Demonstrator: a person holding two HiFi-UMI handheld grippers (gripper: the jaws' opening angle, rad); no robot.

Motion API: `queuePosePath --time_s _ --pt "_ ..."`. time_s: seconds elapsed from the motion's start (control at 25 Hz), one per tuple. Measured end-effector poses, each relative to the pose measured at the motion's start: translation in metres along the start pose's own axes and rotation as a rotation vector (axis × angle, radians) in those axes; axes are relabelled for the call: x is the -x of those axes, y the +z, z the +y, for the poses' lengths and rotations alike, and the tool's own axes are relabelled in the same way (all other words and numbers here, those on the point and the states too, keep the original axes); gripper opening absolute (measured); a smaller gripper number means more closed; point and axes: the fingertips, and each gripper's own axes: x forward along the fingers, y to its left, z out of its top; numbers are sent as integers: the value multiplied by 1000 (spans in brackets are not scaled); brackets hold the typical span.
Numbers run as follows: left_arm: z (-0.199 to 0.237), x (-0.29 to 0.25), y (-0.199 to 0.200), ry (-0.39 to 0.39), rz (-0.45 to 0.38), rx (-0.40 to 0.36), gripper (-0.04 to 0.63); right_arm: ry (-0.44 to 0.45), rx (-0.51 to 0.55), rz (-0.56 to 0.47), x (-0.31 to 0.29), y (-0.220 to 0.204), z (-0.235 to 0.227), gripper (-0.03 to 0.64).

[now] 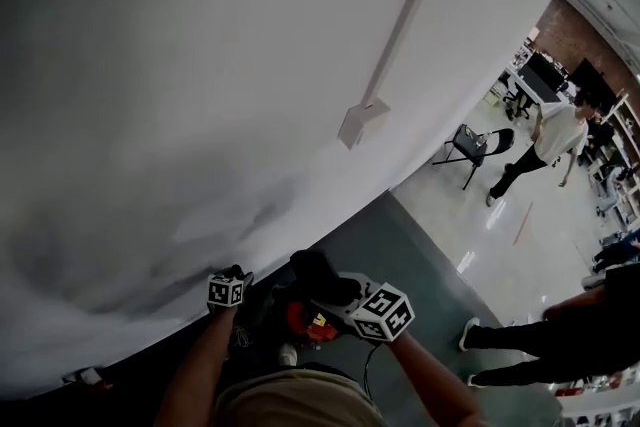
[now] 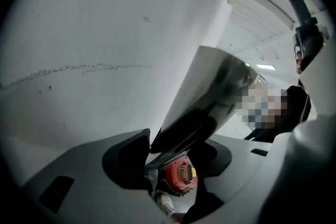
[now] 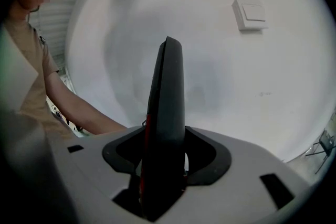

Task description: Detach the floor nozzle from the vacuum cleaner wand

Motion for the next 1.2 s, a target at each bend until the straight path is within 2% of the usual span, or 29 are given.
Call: queuePosePath --time_s 0.08,0.2,0.36,0.44,0.6,0.72,0.84,1.0,1.12,1.2 --pt "6 1 0 13 -19 89 209 -1 -20 -16 1 -4 -2 225" --pt "12 3 2 22 -71 264 251 -11 -72 -41 7 -14 -9 225" --pt "25 14 5 31 -189 508 314 -13 -142 -72 17 -28 -17 225" --pt "28 19 8 22 -240 593 351 -13 -177 -85 22 -36 -20 225" --pt "28 24 7 6 -272 662 370 -35 -227 -107 31 -50 -32 225" --pt "33 33 1 36 -276 704 370 -58 -261 -136 40 -54 -43 225" --pt "29 41 -3 65 -249 712 370 -80 -276 -152 48 -58 -52 225" --pt "20 49 8 15 -319 799 370 -95 -288 -158 55 -64 -56 225" --pt "13 56 12 -12 -327 767 370 -97 -297 -163 54 -67 -55 225" --pt "2 64 16 -37 -325 711 370 -95 -299 -161 52 -71 -54 225"
